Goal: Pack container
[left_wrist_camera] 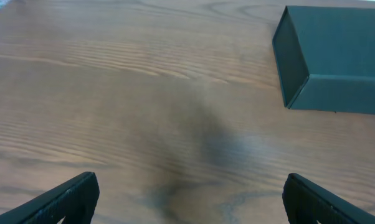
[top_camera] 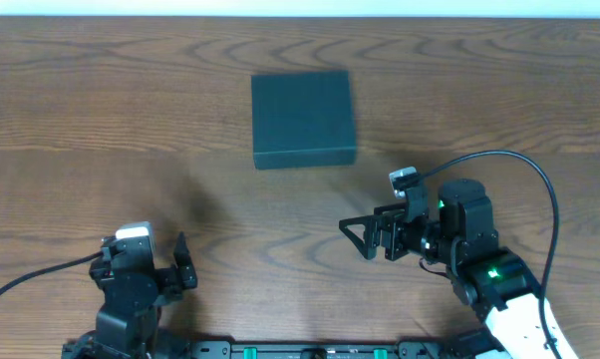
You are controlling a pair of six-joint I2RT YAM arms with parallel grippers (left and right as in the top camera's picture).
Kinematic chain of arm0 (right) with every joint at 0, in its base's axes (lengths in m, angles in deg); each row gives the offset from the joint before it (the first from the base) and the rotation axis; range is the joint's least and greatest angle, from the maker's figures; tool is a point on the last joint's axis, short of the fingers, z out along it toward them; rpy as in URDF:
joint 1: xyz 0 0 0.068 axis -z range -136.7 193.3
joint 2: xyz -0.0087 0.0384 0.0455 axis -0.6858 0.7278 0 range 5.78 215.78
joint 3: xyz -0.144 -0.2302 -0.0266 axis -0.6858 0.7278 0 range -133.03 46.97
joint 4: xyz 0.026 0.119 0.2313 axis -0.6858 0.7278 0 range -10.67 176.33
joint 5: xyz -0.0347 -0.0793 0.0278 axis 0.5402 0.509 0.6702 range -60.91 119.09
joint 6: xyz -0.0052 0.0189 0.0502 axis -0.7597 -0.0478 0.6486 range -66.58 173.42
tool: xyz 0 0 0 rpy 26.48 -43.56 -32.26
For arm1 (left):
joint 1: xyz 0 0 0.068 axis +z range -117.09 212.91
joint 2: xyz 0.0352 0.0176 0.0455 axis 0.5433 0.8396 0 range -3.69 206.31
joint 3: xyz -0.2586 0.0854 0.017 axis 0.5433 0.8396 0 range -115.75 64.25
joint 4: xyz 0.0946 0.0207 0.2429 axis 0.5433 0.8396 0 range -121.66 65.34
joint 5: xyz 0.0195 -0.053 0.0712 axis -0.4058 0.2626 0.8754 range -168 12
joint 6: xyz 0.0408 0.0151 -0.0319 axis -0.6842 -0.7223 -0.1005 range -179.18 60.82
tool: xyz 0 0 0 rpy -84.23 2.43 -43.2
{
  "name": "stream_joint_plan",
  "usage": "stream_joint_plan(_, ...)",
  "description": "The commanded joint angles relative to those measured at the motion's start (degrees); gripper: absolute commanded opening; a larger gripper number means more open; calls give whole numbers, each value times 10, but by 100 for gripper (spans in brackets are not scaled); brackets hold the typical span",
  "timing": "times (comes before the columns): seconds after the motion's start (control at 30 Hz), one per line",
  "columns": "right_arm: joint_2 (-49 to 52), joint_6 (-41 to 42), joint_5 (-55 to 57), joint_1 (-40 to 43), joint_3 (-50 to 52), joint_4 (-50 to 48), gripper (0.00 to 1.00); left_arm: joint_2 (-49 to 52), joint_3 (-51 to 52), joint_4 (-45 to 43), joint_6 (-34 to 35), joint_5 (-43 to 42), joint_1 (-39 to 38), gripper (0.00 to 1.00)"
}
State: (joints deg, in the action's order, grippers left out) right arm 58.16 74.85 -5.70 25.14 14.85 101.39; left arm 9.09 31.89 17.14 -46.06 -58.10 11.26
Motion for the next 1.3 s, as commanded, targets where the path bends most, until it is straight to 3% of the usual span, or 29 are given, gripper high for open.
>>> stream_joint_plan(0.0,-1,-1,-6,5,-2,1,99,-24,13,-7,12,-12,19,95)
stream_joint_plan(0.2,-1,-1,-6,5,-2,1,99,-73,44,-7,-29,-132,146,95)
stream_joint_plan(0.4,-1,-1,-6,5,-2,1,99,-125,87,-7,-33,-155,205,95)
stream_joint_plan(0.93,-1,-1,-6,5,-2,1,99,-125,204,-103,-42,-159,204,95)
stream_joint_plan(1.07,-1,-1,-6,5,-2,1,99,-125,238,-148,-65,-183,204,95)
stream_joint_plan(1.27,-1,-1,-6,5,-2,1,99,-126,236,-142,-108,-189,204,95)
